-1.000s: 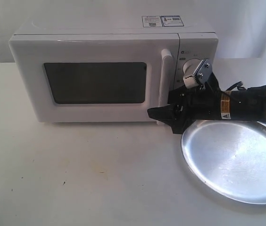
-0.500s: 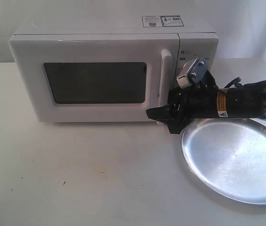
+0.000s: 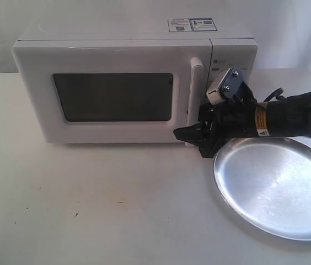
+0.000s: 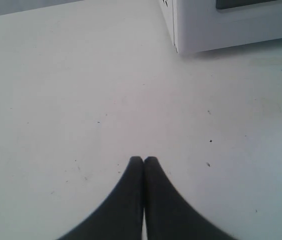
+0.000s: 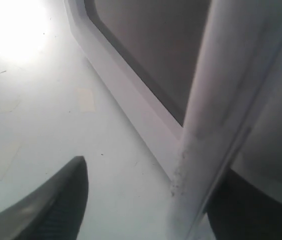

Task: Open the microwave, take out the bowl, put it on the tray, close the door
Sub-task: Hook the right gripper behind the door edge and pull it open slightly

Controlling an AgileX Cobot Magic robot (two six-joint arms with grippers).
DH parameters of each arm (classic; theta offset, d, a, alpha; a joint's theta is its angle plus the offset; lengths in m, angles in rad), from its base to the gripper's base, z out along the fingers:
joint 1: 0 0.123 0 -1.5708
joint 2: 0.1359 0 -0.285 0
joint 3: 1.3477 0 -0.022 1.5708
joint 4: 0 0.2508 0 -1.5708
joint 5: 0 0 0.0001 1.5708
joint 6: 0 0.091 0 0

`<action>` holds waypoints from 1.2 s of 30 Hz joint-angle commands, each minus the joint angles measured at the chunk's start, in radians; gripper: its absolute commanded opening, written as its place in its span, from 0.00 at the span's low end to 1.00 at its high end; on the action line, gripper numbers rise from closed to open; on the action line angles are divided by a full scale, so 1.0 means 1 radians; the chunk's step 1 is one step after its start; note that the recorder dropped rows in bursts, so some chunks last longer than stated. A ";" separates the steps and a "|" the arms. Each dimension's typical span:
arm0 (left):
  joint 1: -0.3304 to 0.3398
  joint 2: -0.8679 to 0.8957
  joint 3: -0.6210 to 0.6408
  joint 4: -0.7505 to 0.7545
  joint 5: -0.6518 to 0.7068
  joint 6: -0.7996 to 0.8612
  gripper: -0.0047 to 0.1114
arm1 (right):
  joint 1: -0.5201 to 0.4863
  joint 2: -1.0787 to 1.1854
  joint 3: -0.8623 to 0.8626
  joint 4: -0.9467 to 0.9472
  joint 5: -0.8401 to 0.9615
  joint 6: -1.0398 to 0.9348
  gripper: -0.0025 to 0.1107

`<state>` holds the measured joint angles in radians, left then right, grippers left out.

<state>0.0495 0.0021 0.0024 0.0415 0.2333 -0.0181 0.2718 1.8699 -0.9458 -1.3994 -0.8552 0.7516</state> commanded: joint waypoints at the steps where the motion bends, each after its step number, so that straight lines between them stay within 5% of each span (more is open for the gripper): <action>1: -0.004 -0.002 -0.002 -0.007 0.000 -0.003 0.04 | -0.055 -0.062 -0.041 0.053 -0.041 -0.047 0.48; 14: -0.004 -0.002 -0.002 -0.007 0.000 -0.003 0.04 | -0.050 -0.076 -0.041 0.186 -0.068 -0.097 0.47; 17: -0.004 -0.002 -0.002 -0.007 0.000 -0.003 0.04 | -0.050 -0.074 -0.041 0.184 -0.122 -0.072 0.35; 20: -0.004 -0.002 -0.002 -0.007 0.000 -0.003 0.04 | -0.050 -0.074 -0.041 0.182 -0.171 -0.068 0.05; 21: -0.004 -0.002 -0.002 -0.007 0.000 -0.003 0.04 | -0.050 -0.074 -0.041 0.180 -0.175 -0.068 0.03; 36: -0.004 -0.002 -0.002 -0.007 0.000 -0.003 0.04 | -0.027 -0.074 -0.041 0.052 -0.366 -0.060 0.02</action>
<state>0.0495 0.0021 0.0024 0.0415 0.2333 -0.0181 0.2140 1.8195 -0.9454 -1.3988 -1.0180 0.7381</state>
